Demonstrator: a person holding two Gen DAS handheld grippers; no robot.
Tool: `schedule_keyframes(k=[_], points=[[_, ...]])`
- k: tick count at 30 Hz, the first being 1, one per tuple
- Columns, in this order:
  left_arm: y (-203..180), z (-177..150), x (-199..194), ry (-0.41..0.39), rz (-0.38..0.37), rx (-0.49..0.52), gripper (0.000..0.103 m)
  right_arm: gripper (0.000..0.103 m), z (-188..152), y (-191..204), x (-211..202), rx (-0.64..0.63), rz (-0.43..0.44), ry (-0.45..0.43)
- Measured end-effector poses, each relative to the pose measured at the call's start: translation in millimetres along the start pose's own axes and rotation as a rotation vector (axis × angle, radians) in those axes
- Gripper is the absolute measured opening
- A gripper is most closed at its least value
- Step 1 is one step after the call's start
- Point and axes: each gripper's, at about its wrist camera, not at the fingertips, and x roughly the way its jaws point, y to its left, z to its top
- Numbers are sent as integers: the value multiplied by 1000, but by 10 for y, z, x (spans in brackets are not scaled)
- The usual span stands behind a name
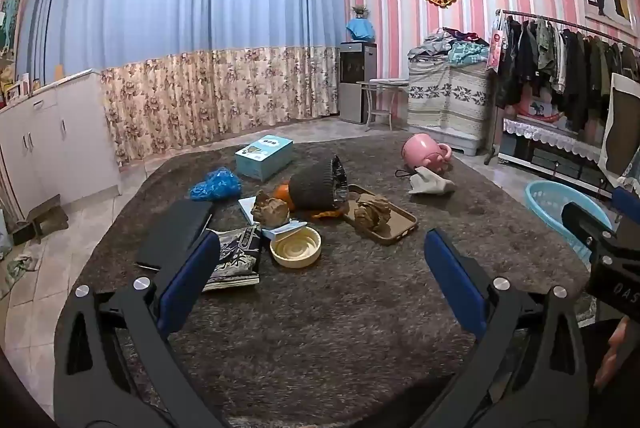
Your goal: Collect trash
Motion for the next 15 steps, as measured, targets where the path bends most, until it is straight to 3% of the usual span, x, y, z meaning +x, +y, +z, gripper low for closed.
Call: schedule_keyframes(k=[15], points=[[113, -21, -111, -20, 9, -1, 99, 99, 11, 24, -5, -4, -4, -8]])
